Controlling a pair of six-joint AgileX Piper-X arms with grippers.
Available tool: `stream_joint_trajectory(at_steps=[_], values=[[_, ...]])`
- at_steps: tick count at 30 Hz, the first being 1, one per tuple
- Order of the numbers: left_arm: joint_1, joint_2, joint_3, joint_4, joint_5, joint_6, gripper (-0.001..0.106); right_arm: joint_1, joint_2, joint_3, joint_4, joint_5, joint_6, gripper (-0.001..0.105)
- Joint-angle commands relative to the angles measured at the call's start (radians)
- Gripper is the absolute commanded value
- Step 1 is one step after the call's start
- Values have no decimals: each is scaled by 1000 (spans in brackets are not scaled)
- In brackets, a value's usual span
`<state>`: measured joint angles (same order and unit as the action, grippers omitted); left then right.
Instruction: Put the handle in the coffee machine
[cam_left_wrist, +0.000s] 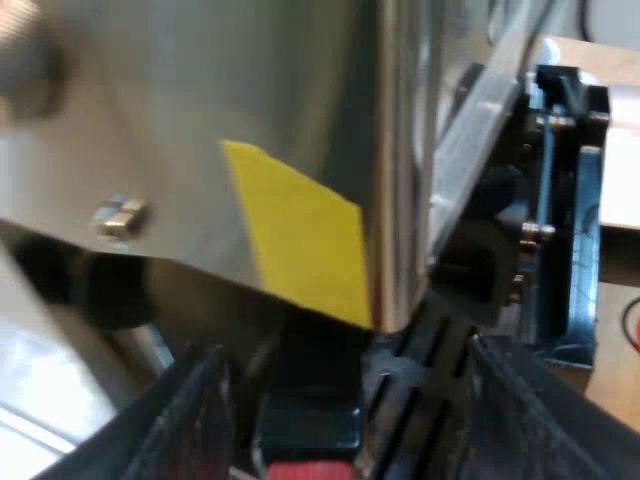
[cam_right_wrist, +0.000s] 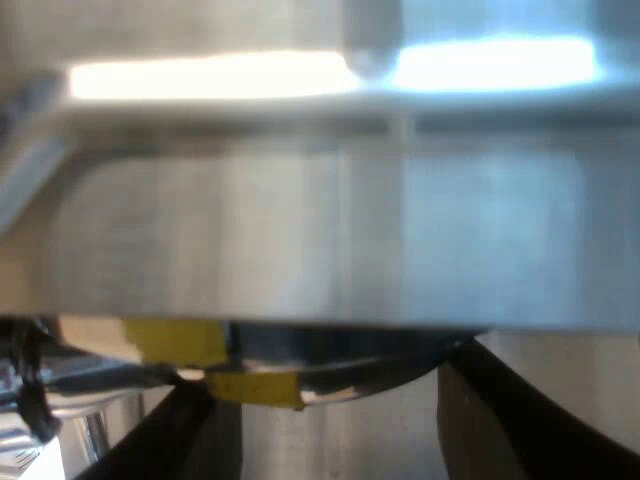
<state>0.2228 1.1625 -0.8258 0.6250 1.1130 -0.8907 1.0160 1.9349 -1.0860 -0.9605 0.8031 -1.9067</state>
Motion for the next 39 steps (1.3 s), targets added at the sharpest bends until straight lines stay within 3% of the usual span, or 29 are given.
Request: stream_joint_trajectory(at_steps=[1,5,6,11,14,17,21,26,34,37,39], values=[[21,-24,-9,-1,25,-10,39,-4,-15,-9,-60,3,-4,47],[32,-37,-9,-1,25,-10,4,-4,-15,-9,-60,3,-4,47],[32,-36,-11,-1,25,-6,0,-4,-15,-9,-60,3,-4,47],[32,-36,-12,-49,20,-11,0,-4,-15,-9,-60,3,-4,47],[32,-36,-12,-126,11,-67,0,-4,-15,-9,-60,3,-4,47],[32,-33,-12,-194,-70,-131,0,-4,-15,-9,-60,3,-4,47],[32,17,-12,-251,-156,-166,0,-4,-15,-9,-60,3,-4,47],[32,78,-17,-243,-201,-166,0,-4,-15,-9,-60,3,-4,47],[30,144,-76,-122,-234,-150,0,-4,-15,-9,-60,3,-4,47],[24,147,-81,-50,-234,-74,0,-4,-15,-9,-60,3,-4,47],[16,147,-81,-11,-269,-31,0,-4,-15,-9,-60,3,-4,47]])
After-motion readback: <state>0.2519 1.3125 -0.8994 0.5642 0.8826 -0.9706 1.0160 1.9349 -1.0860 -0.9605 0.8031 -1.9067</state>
